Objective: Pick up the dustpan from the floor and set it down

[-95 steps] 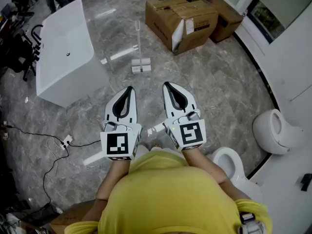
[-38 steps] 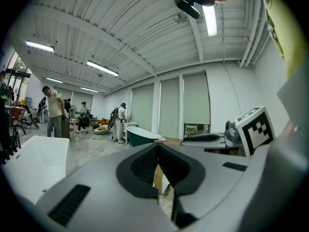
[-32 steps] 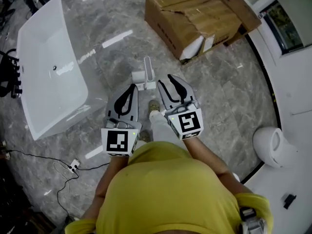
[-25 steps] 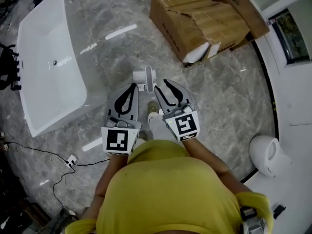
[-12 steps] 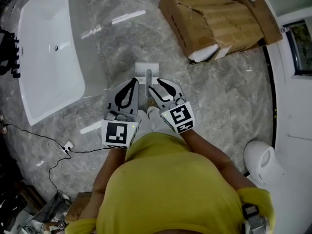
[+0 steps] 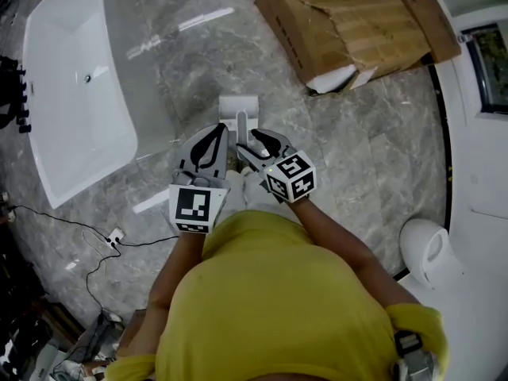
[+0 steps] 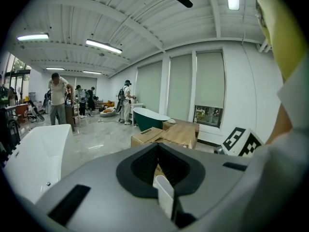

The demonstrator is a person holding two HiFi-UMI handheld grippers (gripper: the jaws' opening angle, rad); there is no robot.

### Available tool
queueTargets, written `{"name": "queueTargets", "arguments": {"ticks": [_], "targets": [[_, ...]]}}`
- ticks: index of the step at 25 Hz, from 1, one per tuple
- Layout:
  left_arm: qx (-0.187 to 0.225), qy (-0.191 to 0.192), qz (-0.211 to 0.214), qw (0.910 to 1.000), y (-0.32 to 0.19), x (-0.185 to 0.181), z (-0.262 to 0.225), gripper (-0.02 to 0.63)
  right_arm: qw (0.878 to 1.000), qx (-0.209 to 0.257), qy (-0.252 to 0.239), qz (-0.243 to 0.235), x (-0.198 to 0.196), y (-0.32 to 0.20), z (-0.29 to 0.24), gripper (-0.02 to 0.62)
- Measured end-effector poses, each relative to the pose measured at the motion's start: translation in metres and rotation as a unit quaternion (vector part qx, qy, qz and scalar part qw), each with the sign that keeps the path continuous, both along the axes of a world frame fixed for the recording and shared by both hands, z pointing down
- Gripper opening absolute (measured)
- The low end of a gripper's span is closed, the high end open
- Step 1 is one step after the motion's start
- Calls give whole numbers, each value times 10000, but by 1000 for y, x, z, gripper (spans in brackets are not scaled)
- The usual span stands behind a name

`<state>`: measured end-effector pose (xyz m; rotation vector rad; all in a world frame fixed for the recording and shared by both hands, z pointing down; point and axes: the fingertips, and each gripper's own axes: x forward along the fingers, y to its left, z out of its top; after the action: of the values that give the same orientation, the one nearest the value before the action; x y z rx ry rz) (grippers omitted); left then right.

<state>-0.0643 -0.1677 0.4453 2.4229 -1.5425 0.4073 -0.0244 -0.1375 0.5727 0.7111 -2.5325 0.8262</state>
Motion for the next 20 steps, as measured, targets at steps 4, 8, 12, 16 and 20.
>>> {"name": "queueTargets", "arguments": {"ticks": [4, 8, 12, 16, 20], "targets": [[-84, 24, 31, 10000, -5, -1, 3, 0, 9964, -756, -371, 77, -4, 1, 15, 257], [-124, -11, 87, 9999, -5, -2, 5, 0, 9861, -1496, -727, 55, -8, 4, 31, 311], [-161, -38, 121, 9998, -4, -4, 8, 0, 9770, -1862, -1030, -161, -17, 6, 37, 288], [-169, -41, 112, 9998, -3, -8, 7, 0, 9733, -1967, -1123, -373, -29, 9, 39, 222], [-170, -62, 113, 9998, -2, -11, 8, 0, 9717, -2026, -1166, -329, -35, 7, 39, 179]]}}
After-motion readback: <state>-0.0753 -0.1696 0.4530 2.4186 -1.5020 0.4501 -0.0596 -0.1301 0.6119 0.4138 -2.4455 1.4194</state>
